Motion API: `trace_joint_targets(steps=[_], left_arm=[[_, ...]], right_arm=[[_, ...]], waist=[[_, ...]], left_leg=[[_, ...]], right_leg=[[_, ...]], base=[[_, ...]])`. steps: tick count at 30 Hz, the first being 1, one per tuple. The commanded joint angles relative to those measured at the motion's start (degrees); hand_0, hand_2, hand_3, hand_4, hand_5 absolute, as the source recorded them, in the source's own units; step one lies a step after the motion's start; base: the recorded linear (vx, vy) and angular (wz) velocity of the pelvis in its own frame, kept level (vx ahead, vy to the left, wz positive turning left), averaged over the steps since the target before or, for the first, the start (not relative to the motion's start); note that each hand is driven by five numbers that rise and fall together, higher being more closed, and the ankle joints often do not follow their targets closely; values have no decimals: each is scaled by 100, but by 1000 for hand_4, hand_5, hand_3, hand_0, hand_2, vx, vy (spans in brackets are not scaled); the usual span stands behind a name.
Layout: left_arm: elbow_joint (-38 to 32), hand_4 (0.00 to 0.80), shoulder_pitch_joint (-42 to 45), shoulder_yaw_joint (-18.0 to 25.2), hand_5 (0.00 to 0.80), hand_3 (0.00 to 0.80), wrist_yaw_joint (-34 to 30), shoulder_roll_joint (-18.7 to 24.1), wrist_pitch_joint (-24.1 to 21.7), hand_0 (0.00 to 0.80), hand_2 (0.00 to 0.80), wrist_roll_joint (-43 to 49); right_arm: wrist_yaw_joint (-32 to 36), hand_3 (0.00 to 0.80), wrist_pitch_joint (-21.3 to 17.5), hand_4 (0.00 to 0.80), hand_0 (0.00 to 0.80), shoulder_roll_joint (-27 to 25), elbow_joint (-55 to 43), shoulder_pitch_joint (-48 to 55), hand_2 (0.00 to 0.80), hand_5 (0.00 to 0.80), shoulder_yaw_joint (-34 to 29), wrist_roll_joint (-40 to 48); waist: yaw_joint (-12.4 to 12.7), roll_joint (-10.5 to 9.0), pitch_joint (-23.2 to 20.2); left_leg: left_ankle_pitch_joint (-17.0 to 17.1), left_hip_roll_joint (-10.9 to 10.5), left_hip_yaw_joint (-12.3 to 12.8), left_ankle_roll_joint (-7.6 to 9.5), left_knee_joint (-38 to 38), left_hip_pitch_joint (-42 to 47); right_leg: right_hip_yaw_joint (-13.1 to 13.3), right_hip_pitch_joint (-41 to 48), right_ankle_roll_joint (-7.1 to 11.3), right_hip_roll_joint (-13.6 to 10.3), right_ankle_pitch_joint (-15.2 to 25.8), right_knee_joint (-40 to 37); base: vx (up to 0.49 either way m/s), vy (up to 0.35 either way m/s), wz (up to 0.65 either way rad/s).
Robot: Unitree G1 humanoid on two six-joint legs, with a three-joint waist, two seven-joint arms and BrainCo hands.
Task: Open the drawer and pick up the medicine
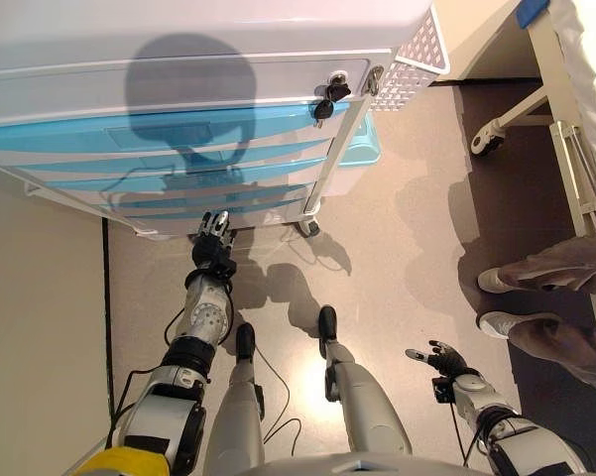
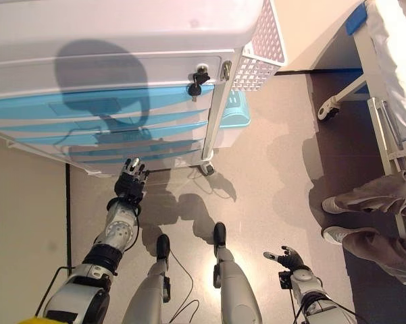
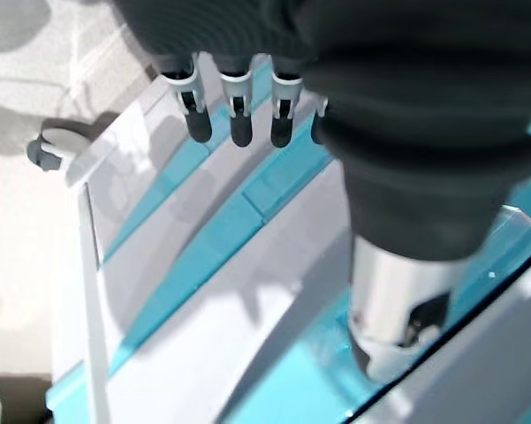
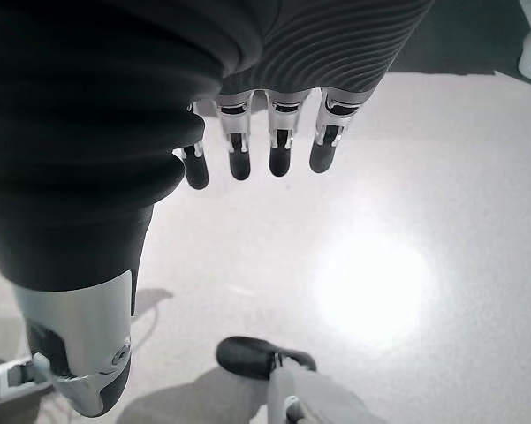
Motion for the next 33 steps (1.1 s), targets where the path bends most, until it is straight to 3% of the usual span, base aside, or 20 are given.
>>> trace_joint_targets(steps=[1,33], left_arm=[[-397,0,-382,374,0,0,-248,174,-295,0,0,-108],[-799,0,-793,401,0,0,-446,503,-515,0,0,-404]], right_arm=[[14,0,-120,0,0,-111,43,193,0,0,227,169],[134,0,-163,0,0,-186,85,136,0,0,246,172]], waist=[[-1,-94,-63],[-35,-156,-72]], left_leg=[[-180,-241,-192,255,259,-317],[-216,-258,-196,267,386,-467]], right_leg=[[-20,-125,232,29,-260,339],[15,-188,230,35,-232,359]], base=[[0,0,0],[0,0,0]])
